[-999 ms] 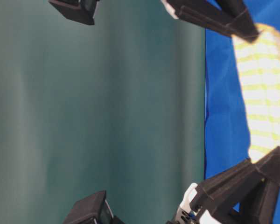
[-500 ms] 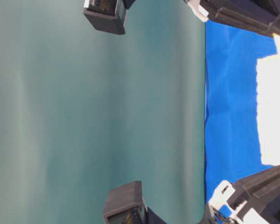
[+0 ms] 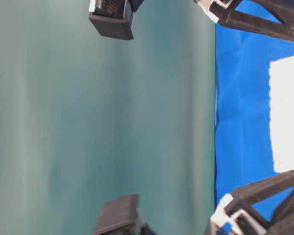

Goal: Fold the yellow towel.

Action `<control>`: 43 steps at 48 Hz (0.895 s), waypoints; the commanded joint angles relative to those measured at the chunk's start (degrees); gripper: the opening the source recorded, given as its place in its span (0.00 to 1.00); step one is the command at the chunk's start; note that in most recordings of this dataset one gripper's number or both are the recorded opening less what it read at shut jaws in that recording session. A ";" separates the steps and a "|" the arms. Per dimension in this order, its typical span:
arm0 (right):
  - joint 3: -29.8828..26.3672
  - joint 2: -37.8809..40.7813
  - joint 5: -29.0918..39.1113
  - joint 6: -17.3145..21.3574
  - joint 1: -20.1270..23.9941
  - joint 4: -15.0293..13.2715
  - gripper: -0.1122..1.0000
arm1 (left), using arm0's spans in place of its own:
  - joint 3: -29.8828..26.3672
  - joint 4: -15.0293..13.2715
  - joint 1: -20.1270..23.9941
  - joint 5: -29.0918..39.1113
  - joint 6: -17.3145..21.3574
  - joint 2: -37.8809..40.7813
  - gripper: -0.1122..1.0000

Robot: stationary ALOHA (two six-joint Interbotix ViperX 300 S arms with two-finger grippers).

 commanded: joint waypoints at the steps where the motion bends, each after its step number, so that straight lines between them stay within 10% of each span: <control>1: -1.49 -2.20 1.14 -0.09 0.35 0.09 0.81 | -1.14 0.18 -0.70 1.85 0.18 -4.31 0.82; 19: 0.35 -20.21 9.84 -1.23 0.35 -6.15 0.72 | 1.67 0.09 -0.97 14.24 0.09 -21.36 0.78; 43: 12.22 -50.54 13.89 -1.23 -0.09 -8.96 0.72 | 17.14 0.26 2.46 11.87 0.35 -51.94 0.77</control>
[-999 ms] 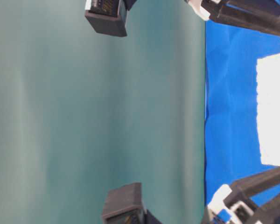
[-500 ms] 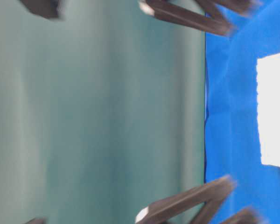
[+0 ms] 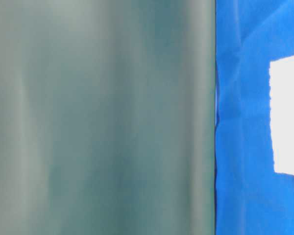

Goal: Fold the yellow towel.

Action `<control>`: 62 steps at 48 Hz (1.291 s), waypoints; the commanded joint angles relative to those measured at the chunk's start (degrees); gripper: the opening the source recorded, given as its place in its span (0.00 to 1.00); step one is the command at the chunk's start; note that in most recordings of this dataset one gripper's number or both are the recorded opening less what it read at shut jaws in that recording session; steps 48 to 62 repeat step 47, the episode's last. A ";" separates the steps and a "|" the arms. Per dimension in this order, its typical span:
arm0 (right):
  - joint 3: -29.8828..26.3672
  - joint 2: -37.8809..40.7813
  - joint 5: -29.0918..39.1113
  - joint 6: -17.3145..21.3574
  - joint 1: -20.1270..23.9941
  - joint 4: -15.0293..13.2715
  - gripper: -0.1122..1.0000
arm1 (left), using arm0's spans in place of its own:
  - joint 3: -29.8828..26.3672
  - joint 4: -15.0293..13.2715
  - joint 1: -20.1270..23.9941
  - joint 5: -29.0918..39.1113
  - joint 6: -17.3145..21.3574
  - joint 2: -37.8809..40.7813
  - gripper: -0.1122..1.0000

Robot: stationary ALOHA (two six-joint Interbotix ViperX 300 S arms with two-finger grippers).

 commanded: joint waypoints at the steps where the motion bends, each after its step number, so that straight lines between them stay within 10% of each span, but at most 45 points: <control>1: 1.41 -4.83 0.00 -0.09 -0.53 -0.26 0.72 | 2.20 0.09 2.02 -0.79 0.09 -4.83 0.77; 25: 14.50 -20.57 -1.05 0.53 -6.24 -0.35 0.71 | 18.19 0.00 7.38 -5.80 -0.35 -23.99 0.77; 62: 15.82 -19.42 -3.08 0.53 -6.24 -0.26 0.71 | 22.68 -0.09 8.53 -8.26 -0.44 -24.87 0.77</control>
